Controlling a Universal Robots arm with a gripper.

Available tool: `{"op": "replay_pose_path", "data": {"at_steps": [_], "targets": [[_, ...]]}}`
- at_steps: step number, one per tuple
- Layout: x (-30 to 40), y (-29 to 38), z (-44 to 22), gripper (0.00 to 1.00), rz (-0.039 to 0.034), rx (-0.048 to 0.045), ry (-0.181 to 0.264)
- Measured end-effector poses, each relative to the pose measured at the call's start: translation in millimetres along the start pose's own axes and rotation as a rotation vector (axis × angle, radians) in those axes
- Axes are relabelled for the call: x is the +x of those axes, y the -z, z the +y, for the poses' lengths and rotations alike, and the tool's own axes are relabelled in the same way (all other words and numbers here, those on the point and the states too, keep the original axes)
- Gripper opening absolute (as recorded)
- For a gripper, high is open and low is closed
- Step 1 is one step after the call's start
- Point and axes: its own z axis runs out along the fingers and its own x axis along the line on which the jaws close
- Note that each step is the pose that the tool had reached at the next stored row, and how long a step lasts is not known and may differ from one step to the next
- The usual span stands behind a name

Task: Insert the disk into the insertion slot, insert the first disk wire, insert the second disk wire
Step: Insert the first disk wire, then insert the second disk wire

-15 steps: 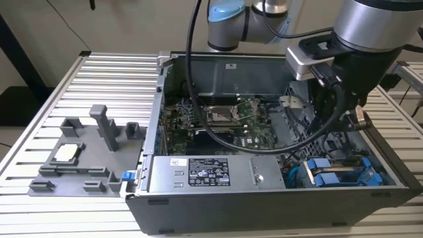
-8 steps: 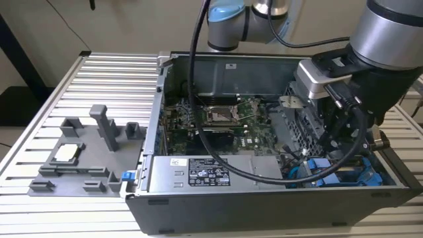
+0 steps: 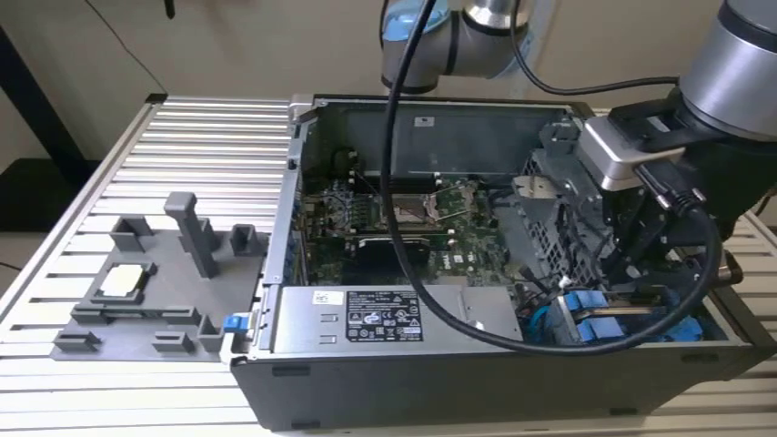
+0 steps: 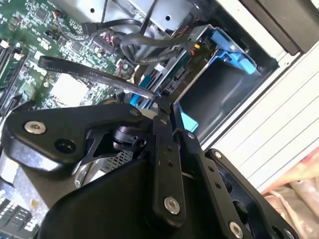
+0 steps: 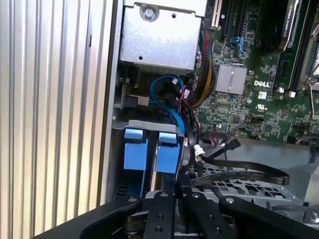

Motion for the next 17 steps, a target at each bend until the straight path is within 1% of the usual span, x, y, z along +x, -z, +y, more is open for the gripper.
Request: {"op": "replay_pose_path", "data": {"at_steps": [2,4,6,7,9,13,15,17], "targets": [[0.8,-1.3,-6.3,0.16,-0.0044,-0.0125,-0.001],[1.6,-2.6,-12.0,0.16,-0.009,-0.023,-0.002],[2.3,-4.0,-16.9,0.16,-0.0138,-0.0309,-0.003],[2.6,-5.1,-19.1,0.16,-0.0184,-0.0351,-0.004],[2.8,-6.7,-19.3,0.16,-0.0236,-0.0357,-0.007],[3.0,-9.9,-19.1,0.16,-0.0311,-0.034,-0.024],[3.6,-10.5,-20.3,0.16,-0.0321,-0.0346,-0.028],[4.6,-10.7,-21.5,0.16,-0.0324,-0.0388,-0.029]]}}
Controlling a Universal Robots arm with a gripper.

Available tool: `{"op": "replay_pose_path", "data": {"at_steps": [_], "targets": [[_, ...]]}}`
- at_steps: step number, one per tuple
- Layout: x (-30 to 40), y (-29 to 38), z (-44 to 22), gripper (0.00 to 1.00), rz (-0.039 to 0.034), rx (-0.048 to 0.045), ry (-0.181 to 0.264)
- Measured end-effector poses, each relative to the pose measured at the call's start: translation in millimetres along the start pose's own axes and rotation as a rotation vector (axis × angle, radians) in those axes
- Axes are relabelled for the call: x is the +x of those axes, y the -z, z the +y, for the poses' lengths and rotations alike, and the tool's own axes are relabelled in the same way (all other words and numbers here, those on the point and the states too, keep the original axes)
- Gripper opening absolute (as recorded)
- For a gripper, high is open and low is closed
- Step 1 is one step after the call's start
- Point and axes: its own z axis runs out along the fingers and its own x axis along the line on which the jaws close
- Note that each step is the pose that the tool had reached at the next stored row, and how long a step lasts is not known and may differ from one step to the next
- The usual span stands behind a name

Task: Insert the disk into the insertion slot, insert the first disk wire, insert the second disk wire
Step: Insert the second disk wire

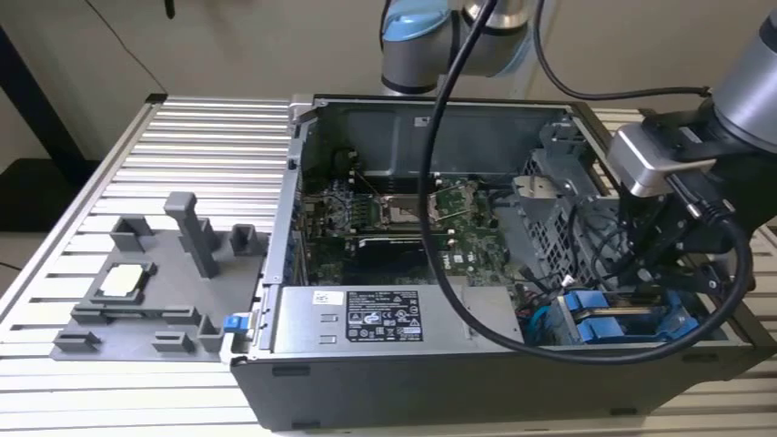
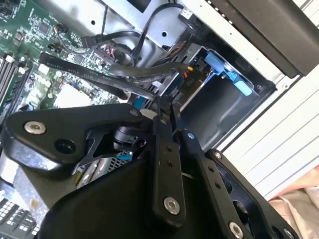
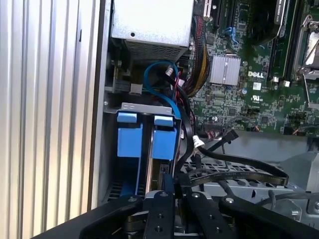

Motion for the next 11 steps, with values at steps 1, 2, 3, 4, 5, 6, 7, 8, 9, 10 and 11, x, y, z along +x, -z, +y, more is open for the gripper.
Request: {"op": "replay_pose_path", "data": {"at_steps": [1,2,3,4,5,6,7,8,9,10,11], "targets": [[0.4,0.0,-0.2,0.16,0.0,-0.0015,-0.002],[0.8,-0.1,-0.2,0.16,-0.0001,-0.0022,-0.006],[1.2,-0.2,-0.4,0.16,0.0,-0.0028,-0.009],[1.5,-0.3,-0.6,0.16,0.0,-0.0035,-0.011],[1.9,-0.4,-1.0,0.16,0.0001,-0.0042,-0.014],[2.3,-0.4,-1.3,0.16,0.0002,-0.0048,-0.016],[2.6,-0.5,-1.4,0.16,0.0004,-0.0051,-0.019],[2.9,-0.8,-1.4,0.16,0.0004,-0.005,-0.023],[3.1,-1.0,-1.4,0.16,0.0006,-0.0048,-0.029],[3.4,-1.1,-1.5,0.16,0.0009,-0.0046,-0.034],[3.7,-1.2,-2.0,0.16,0.0011,-0.0046,-0.037]]}}
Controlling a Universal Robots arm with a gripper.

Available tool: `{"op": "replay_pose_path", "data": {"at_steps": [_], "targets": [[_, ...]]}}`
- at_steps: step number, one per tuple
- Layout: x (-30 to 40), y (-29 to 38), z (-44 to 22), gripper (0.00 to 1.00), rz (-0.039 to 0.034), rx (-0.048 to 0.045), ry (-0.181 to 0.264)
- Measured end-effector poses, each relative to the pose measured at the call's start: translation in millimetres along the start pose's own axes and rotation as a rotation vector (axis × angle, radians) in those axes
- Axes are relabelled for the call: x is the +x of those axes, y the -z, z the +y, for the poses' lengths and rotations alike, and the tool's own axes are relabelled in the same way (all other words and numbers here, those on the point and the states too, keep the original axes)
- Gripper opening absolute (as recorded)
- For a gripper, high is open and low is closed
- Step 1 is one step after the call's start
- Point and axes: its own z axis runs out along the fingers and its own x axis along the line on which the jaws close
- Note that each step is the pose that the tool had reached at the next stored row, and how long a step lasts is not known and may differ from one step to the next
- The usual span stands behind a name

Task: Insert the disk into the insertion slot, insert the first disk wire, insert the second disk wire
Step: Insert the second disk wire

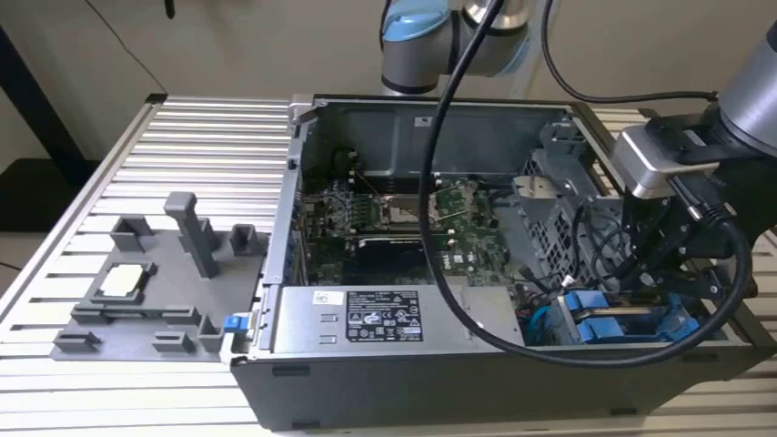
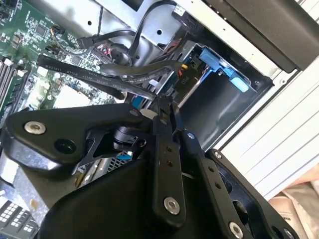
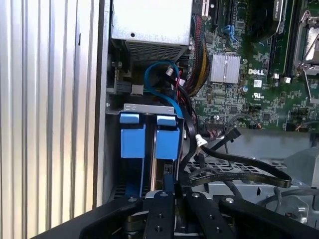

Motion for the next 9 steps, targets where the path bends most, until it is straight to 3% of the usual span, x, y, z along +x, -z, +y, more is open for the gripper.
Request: {"op": "replay_pose_path", "data": {"at_steps": [9], "targets": [[2.1,-5.2,-3.7,0.16,-0.0016,-0.0114,-0.018]]}}
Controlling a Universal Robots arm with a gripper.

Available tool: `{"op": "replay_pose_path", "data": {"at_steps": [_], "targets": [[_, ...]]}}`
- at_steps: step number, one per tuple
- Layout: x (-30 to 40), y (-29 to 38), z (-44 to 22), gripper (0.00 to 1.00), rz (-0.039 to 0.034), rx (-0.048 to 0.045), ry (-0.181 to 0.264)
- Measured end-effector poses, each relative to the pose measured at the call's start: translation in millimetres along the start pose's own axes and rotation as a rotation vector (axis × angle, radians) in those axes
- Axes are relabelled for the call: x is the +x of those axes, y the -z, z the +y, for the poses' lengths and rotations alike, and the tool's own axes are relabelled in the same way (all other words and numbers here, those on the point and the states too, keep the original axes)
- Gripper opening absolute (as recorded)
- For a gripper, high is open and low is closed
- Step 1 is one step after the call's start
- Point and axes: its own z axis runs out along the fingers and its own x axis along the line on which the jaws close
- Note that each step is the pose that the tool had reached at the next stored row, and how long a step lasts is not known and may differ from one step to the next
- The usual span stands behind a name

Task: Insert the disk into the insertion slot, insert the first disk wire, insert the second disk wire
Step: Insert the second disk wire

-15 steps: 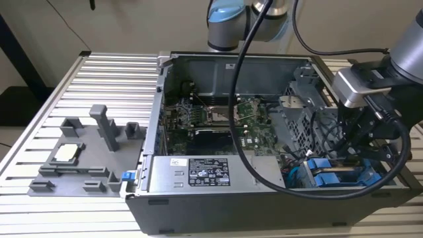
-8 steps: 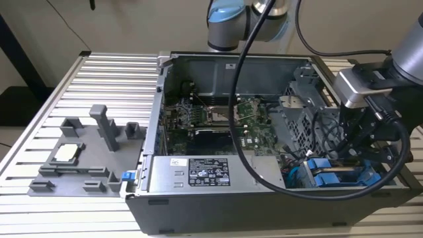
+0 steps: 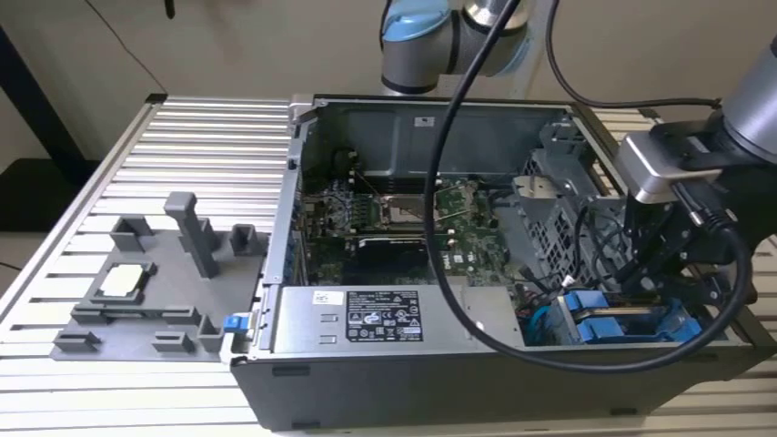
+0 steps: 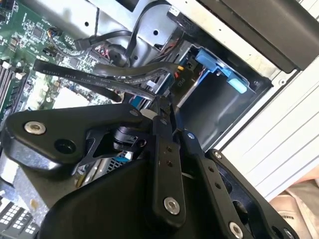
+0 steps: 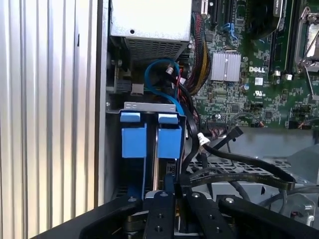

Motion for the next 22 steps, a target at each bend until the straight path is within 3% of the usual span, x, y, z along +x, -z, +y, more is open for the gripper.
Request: {"op": "replay_pose_path", "data": {"at_steps": [6,12,19,21,22], "targets": [[0.4,-3.7,-2.1,0.16,-0.015,-0.0017,-0.009],[1.7,-4.1,-4.5,0.16,-0.0147,-0.0042,-0.022],[5.1,-11.1,-4.3,0.16,-0.0133,-0.0022,-0.053],[5.5,-12.5,-4.2,0.17,-0.0138,-0.0019,-0.057],[5.5,-12.6,-4.2,0.23,-0.0141,-0.0018,-0.058]]}}
